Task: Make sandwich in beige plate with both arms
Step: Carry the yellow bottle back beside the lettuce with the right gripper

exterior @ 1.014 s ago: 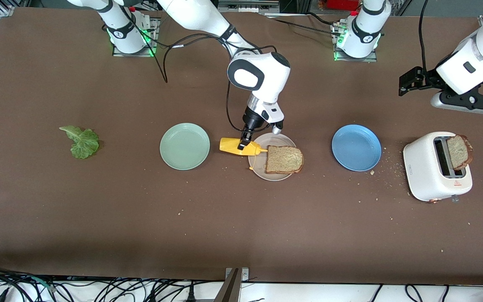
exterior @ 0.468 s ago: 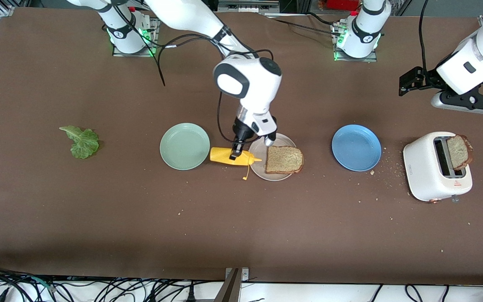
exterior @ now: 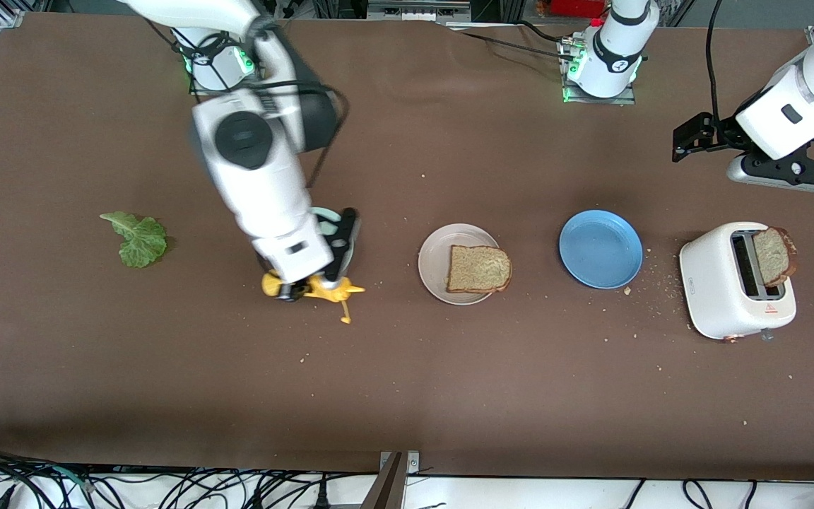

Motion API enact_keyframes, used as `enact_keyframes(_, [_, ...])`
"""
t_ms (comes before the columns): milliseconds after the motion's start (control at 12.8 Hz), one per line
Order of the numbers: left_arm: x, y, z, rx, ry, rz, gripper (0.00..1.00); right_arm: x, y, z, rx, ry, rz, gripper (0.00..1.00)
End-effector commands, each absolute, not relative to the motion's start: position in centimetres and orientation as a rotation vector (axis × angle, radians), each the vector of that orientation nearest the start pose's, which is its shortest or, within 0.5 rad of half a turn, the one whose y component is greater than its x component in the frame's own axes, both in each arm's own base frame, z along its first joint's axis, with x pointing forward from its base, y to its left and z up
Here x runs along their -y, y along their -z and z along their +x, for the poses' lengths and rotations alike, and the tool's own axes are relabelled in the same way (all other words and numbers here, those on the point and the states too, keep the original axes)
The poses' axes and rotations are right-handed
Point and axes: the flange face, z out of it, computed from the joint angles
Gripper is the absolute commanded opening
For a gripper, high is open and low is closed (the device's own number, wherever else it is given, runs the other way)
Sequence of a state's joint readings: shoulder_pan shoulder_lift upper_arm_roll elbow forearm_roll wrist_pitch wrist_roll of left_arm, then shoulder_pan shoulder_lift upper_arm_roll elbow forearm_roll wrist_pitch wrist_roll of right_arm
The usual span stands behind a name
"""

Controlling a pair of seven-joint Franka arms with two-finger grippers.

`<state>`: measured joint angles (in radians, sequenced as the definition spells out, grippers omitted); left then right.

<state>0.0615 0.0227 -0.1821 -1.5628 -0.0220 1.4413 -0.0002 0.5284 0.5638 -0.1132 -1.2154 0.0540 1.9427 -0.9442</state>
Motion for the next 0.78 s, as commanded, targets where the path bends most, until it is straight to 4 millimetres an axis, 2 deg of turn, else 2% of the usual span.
enact_keyframes(0, [6.8,-61.1,54.5,-0.175,-0.241,-3.158,1.00,-24.3,-48.2,67.6,1.890,0.265,-2.290,0.00])
enact_keyframes(156, [6.8,-61.2,54.5,-0.175,-0.239,-3.158,1.00,-17.5,-47.8,68.7,1.761,0.302,-2.121,0.00])
enact_keyframes(312, [6.9,-61.1,54.5,-0.175,-0.241,-3.160,1.00,-11.9,-46.8,69.0,1.670,0.366,-1.957,0.00])
enact_keyframes(546, [6.8,-61.1,54.5,-0.175,-0.241,-3.158,1.00,-4.7,-43.0,68.0,1.511,0.458,-1.743,0.00])
enact_keyframes(702, [6.9,-61.1,54.5,-0.175,-0.241,-3.160,1.00,-1.9,-39.1,66.4,1.446,0.511,-1.619,0.00])
